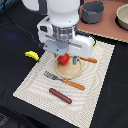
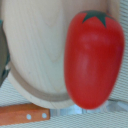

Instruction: Interact with the objects in diverse but meaningful ways.

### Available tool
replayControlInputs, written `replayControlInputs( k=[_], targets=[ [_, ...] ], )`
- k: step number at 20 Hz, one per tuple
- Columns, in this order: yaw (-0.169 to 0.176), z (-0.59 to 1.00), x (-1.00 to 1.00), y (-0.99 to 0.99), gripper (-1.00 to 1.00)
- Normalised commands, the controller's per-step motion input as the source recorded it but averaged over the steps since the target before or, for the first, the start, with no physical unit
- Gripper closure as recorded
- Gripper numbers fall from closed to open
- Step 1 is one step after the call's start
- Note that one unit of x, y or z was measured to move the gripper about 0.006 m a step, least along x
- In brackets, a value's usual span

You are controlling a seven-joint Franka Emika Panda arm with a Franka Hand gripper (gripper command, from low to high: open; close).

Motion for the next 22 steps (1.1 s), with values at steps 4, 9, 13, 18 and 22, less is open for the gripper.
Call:
replayControlInputs(
  k=[4, 9, 13, 18, 22],
  targets=[
    [0.000, 0.00, -0.72, 0.00, -1.00],
    [0.000, 0.00, -0.88, -0.01, -1.00],
    [-0.002, 0.00, -0.90, -0.03, -1.00],
    [0.054, 0.00, -0.73, 0.01, -1.00],
    [0.149, -0.04, -0.60, 0.12, -1.00]
  ],
)
